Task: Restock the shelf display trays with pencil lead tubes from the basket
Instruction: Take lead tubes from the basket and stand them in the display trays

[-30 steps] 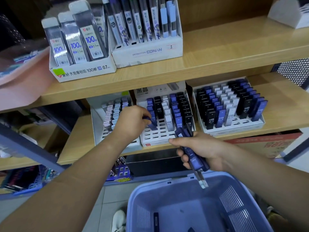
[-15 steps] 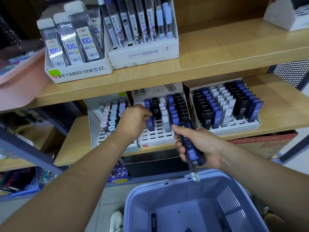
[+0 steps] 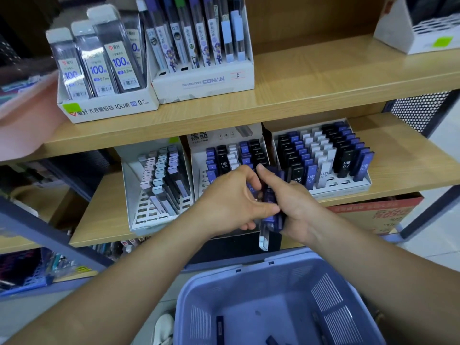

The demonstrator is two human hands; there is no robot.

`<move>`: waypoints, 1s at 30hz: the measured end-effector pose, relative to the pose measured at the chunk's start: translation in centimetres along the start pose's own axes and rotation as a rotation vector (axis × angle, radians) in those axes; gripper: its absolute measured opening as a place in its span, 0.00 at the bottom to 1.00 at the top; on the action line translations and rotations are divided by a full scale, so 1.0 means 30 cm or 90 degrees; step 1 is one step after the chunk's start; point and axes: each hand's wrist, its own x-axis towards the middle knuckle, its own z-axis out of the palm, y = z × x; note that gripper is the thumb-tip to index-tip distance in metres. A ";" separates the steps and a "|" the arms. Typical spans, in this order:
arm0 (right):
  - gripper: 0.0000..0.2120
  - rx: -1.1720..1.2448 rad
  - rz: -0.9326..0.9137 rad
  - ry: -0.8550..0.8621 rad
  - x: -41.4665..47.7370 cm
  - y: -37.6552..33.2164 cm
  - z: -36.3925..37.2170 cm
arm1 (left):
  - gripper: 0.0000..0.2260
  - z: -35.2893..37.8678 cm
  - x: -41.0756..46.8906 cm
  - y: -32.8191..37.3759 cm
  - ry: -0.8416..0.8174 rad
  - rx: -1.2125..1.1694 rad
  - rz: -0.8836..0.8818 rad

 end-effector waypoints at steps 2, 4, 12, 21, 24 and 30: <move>0.29 -0.015 -0.006 0.011 -0.005 0.004 0.001 | 0.19 0.004 0.004 -0.010 -0.004 0.050 -0.004; 0.29 -0.044 -0.008 0.017 -0.012 0.010 0.000 | 0.18 0.009 0.005 -0.022 -0.007 0.090 -0.020; 0.22 -0.093 -0.044 0.012 -0.032 -0.008 -0.013 | 0.10 -0.006 0.006 -0.032 -0.023 -0.134 -0.086; 0.04 -0.045 -0.052 -0.072 -0.030 -0.050 -0.054 | 0.11 -0.042 0.002 -0.069 -0.037 -0.320 -0.079; 0.03 -0.033 -0.046 -0.079 -0.034 -0.049 -0.053 | 0.15 -0.060 0.000 -0.078 -0.071 -0.292 -0.071; 0.07 -0.014 0.012 -0.165 -0.059 -0.045 -0.050 | 0.29 -0.108 -0.017 -0.092 -0.048 -0.195 0.068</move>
